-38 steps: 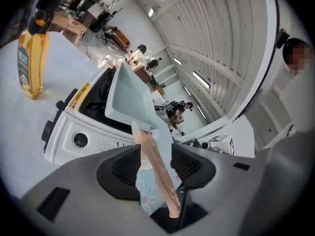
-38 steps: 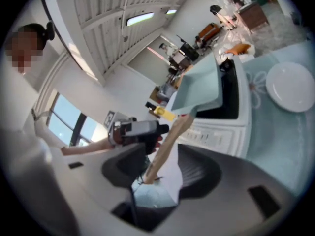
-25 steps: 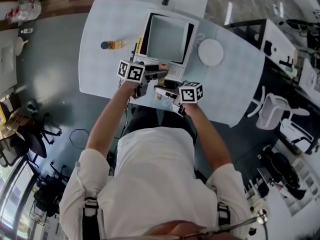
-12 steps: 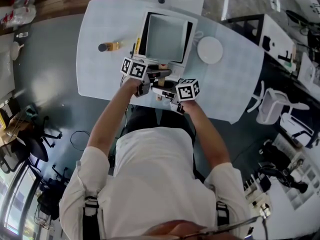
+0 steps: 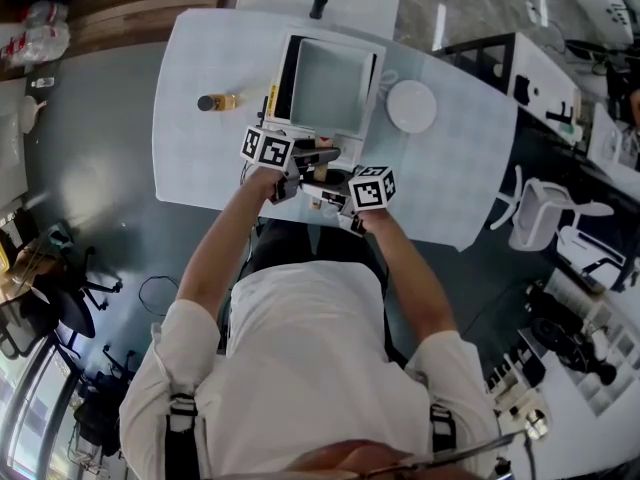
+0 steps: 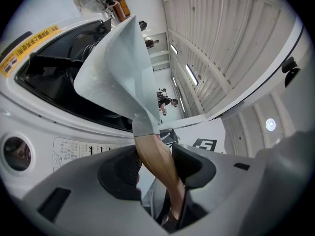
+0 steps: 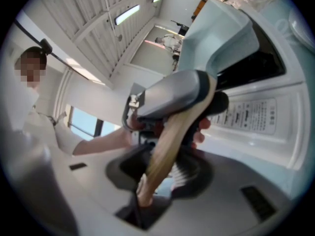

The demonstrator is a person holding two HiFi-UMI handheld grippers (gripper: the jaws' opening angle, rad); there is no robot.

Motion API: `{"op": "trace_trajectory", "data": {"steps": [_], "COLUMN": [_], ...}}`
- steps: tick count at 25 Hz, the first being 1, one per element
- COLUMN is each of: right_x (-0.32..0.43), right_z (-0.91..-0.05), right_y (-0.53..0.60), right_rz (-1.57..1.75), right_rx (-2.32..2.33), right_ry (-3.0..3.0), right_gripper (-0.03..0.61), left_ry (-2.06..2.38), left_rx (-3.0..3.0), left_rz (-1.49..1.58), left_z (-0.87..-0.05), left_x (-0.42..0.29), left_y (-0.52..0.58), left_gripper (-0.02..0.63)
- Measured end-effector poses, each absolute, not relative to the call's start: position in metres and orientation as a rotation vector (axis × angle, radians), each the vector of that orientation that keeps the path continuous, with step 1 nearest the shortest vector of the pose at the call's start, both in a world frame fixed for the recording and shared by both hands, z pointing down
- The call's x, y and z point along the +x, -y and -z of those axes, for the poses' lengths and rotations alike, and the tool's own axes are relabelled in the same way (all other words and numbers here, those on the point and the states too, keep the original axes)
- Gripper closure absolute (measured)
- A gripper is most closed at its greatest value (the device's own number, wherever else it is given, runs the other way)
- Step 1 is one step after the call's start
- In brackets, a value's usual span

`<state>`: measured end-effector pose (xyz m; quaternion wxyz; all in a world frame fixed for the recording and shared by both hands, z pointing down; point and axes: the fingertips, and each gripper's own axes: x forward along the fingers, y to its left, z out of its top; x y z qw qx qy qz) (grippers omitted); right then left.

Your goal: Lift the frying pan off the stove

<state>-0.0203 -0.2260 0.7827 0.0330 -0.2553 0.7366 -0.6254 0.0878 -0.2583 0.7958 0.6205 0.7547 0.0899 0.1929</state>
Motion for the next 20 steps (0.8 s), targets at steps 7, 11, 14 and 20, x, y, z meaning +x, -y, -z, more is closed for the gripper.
{"op": "trace_trajectory", "data": {"steps": [7,11,14,20], "right_x": [-0.021,-0.023,-0.027,-0.024], "right_z": [-0.763,-0.744,-0.730,-0.706], "right_y": [0.217,0.202,0.187,0.153], "right_rz": [1.879,1.850,1.838,1.823], "right_rx": [-0.809,-0.809,-0.794,-0.725], "right_ry": [-2.319,-2.356,-2.388,-2.457], "right_gripper": [0.430,0.430,0.428,0.425], "left_ry": [-0.228,-0.226,-0.213,-0.152], "left_rx": [1.745,1.771,1.790,1.809], "left_rz": [-0.434,-0.427,-0.428,-0.396], "left_z": [-0.774,-0.753,-0.738,-0.713], "left_x": [0.086,0.084,0.081,0.082], "left_y": [0.251,0.237,0.223,0.195], "left_gripper": [0.396,0.396,0.396,0.396]}}
